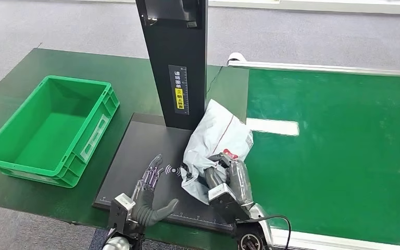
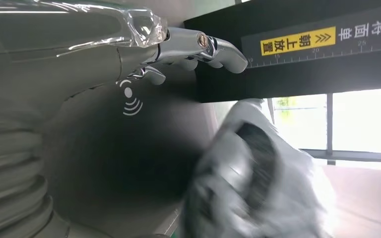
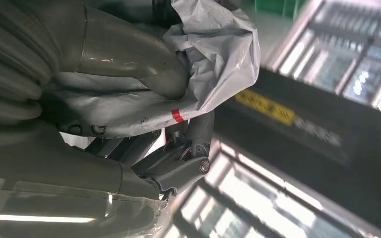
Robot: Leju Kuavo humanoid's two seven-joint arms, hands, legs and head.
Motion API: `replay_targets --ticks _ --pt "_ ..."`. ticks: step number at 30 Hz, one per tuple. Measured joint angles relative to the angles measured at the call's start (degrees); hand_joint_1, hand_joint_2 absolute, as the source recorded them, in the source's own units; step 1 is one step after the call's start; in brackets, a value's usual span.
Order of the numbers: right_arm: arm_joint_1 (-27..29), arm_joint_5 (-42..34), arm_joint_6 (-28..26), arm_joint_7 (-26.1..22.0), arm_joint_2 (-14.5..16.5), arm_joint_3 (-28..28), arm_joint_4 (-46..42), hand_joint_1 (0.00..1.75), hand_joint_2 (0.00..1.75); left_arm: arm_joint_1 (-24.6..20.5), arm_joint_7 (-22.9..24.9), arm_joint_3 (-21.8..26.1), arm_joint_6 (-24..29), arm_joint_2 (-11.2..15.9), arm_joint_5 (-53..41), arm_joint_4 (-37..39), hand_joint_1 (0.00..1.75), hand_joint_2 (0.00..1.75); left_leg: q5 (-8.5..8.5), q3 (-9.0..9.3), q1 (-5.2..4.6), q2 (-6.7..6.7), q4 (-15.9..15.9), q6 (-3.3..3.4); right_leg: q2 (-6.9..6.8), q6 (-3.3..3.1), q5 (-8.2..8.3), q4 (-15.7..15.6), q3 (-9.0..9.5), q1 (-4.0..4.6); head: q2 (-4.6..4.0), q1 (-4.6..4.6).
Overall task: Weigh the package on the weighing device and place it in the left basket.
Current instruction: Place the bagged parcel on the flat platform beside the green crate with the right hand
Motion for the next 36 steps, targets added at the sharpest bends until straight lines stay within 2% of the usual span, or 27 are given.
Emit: replay_targets --ticks 3,11,20,24,30,36 --pt "-1.3 -4.9 3.4 -2.0 1.3 0.2 6.6 1.75 1.75 -0.8 0.2 -0.3 0.3 0.3 0.3 0.6 0.00 1.75 0.00 -0.01 0.00 -0.02 0.0 0.00 -0.01 0.00 0.00 0.0 0.00 0.00 0.00 0.00" --pt "-6.0 -9.5 6.2 -6.1 3.4 0.6 21.8 1.75 1.75 -2.8 0.4 -0.3 0.8 1.0 0.6 2.2 0.00 1.75 0.00 0.01 0.00 0.00 0.0 0.00 0.00 0.00 0.00 0.0 0.00 0.00 0.00 0.01" --pt "-10.4 -11.0 5.7 -7.6 6.1 2.6 31.3 1.75 1.75 -4.2 -0.4 -0.3 0.8 1.3 1.1 5.1 0.00 1.75 0.00 0.10 0.01 0.08 0.0 0.00 0.06 0.00 0.00 0.0 0.03 0.00 0.00 0.00" --pt "-11.2 -11.0 5.3 -7.9 6.4 2.9 33.0 0.02 1.75 -4.4 -0.4 -0.3 0.8 1.4 1.1 5.9 0.00 1.75 0.00 0.19 0.01 0.10 0.0 0.00 0.06 0.00 0.00 0.0 0.10 0.00 0.00 0.00" --pt "-11.2 -11.0 0.9 -7.6 6.2 3.5 32.1 0.00 1.75 -5.1 -0.9 -0.3 0.8 1.6 1.8 7.0 0.00 1.75 0.01 0.24 0.01 0.06 0.0 0.00 0.05 0.00 0.01 0.0 0.16 0.00 0.00 0.01" --pt "-9.9 -8.9 -2.0 -5.3 3.7 3.4 24.1 0.00 1.75 -5.7 -2.4 -0.5 1.4 2.0 3.1 8.8 0.00 1.75 0.01 0.19 0.00 0.06 0.0 0.00 0.05 0.01 0.02 0.0 0.14 -0.02 0.00 0.01"
